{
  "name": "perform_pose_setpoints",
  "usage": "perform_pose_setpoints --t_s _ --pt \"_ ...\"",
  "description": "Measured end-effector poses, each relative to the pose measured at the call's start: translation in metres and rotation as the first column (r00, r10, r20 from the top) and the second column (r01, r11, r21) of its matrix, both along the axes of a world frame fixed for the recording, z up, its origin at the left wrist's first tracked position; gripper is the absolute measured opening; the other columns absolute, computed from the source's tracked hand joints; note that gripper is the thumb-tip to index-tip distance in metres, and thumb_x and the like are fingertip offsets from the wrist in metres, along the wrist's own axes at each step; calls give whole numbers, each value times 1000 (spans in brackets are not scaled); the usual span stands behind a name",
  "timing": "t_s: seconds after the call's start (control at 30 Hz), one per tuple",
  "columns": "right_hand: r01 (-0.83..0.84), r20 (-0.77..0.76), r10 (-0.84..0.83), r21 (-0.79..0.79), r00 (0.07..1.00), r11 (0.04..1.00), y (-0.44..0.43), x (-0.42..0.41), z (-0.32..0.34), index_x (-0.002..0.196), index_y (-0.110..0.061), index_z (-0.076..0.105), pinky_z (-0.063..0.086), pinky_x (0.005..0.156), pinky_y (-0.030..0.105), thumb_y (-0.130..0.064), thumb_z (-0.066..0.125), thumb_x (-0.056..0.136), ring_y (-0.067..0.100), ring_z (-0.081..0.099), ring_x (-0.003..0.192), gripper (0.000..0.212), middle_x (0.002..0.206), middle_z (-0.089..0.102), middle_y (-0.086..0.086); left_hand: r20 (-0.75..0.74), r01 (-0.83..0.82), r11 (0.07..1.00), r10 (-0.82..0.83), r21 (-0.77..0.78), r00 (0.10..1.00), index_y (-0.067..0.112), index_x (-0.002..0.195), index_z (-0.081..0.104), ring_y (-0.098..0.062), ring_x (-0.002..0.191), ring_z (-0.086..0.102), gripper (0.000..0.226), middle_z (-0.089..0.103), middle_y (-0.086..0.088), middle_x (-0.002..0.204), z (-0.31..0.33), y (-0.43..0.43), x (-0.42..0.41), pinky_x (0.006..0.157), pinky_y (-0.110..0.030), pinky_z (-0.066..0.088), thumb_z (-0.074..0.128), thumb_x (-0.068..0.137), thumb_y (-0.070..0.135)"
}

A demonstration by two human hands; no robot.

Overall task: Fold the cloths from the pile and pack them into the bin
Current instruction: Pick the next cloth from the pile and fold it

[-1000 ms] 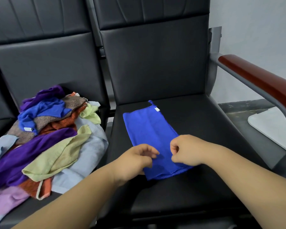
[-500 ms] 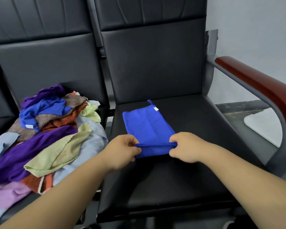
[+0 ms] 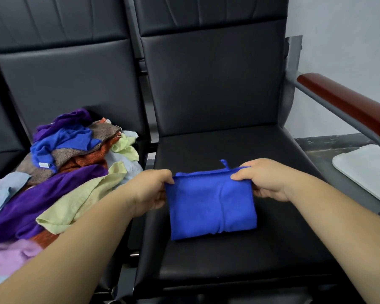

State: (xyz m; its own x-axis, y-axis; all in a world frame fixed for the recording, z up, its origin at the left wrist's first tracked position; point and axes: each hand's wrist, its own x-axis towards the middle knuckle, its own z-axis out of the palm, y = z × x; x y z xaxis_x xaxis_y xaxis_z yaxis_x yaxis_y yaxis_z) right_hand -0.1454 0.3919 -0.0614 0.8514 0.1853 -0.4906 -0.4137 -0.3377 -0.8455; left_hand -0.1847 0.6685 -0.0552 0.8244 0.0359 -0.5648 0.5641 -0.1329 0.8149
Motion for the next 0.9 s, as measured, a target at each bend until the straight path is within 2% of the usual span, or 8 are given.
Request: perform_pose_setpoints --t_s 0.17,0.3,0.4,0.47,0.53,0.6,0.7,0.9 --pt "112 51 -109 -52 993 992 12 22 -13 103 -14 75 59 85 36 -16 71 95 21 74 89 9 100 80 11 93 -132 991 133 -15 987 17 77 51 -15 57 50 13 53 -4 71 -14 -5 27 56 -26 37 52 89 12" --pt "138 132 -122 -122 984 983 18 38 -28 98 -13 76 58 78 37 -21 72 94 21 73 84 10 97 79 9 170 -172 982 157 77 973 20 66 42 -15 48 36 26 39 0 59 -31 -4 49 50 -25 24 55 87 11" --pt "157 215 -102 -255 971 954 21 46 -38 89 -15 77 61 89 47 -24 73 91 28 75 90 11 90 78 7 276 -199 949 129 242 952 15 74 57 -18 56 47 17 53 1 65 -45 -5 63 50 -25 33 61 89 13" --pt "179 262 -96 -319 960 931 22 48 -41 89 -16 76 60 89 50 -26 72 91 31 73 94 11 92 77 9 355 -196 883 36 427 934 17 93 61 -12 71 58 3 63 7 83 -54 -6 64 60 -24 42 63 92 19" --pt "183 307 -46 -433 951 883 21 46 -36 103 -18 71 57 85 42 -31 70 93 26 68 98 16 103 73 2 386 -180 809 -62 559 921 20 110 58 -8 85 59 17 61 9 100 -60 -7 60 74 -24 44 63 94 24" --pt "194 372 26 -542 928 818 25 38 -30 122 -23 62 49 85 35 -34 65 97 19 60 104 28 118 63 -3 414 -168 748 -154 642 897 21 121 57 -15 99 58 27 55 3 116 -60 -10 51 89 -31 46 60 95 27" --pt "188 468 150 -600 871 777 39 16 -28 132 -22 59 47 99 37 -33 55 101 25 54 121 33 133 54 2 444 -133 638 -356 758 823 23 130 56 -24 119 52 33 50 -2 131 -55 -24 27 104 -42 43 54 98 29" --pt "18 296 453 -852 841 523 50 -19 -52 143 -22 44 34 113 40 -42 34 109 28 35 138 41 151 40 1 140 72 330 -576 941 805 29 154 30 -21 142 31 52 31 11 159 -59 -34 -8 114 -40 31 33 105 47"
